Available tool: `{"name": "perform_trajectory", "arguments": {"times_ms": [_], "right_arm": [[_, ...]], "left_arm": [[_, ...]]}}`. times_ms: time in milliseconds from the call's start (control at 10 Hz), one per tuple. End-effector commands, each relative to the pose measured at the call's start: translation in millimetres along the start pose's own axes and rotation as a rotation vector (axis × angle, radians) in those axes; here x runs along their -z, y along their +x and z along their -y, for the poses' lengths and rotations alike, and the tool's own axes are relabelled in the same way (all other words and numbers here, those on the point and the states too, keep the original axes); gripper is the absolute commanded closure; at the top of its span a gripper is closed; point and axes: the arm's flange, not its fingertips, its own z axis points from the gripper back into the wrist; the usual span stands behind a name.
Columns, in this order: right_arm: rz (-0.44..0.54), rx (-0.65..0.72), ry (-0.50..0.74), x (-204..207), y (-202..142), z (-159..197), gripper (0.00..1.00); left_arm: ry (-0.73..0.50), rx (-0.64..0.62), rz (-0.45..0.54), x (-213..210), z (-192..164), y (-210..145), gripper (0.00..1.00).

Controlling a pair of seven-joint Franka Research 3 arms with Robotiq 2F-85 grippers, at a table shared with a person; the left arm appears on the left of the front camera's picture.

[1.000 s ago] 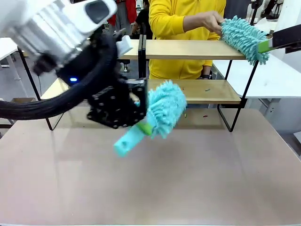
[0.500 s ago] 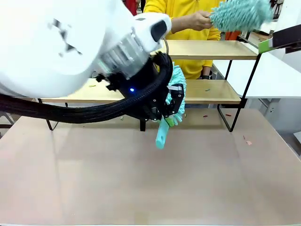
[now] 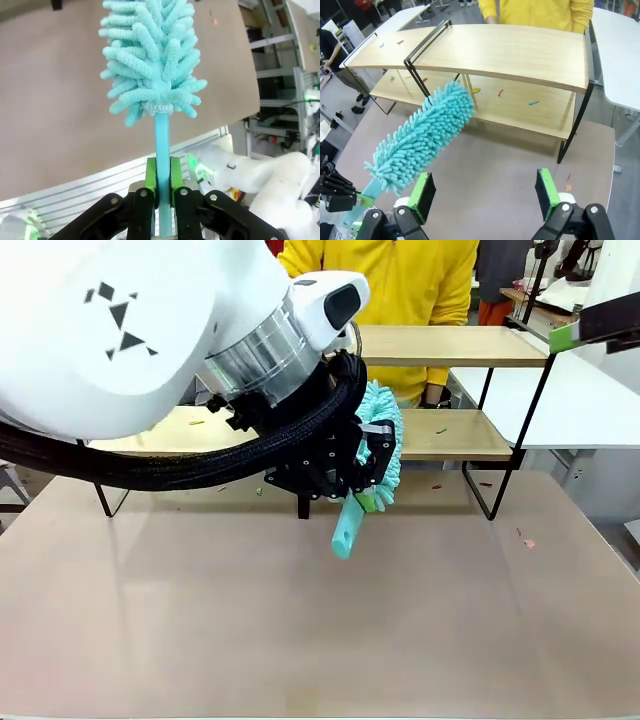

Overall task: Clean the shelves.
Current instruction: Clean a randomly selected level of the Shelf with the Duster.

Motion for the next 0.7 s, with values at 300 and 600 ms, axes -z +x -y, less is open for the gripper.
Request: {"name": "perform_trajectory", "arguments": {"times_ms": [300, 600], "right_arm": [[0.002, 0.003, 0.000, 0, 1, 1, 0.00], [0.002, 0.003, 0.000, 0, 1, 1, 0.00]], "left_arm": [[0.127, -0.019, 0.219, 47, 15, 39, 0.87], [0.240, -0.083, 0.228, 82, 18, 65, 0.87]]}}
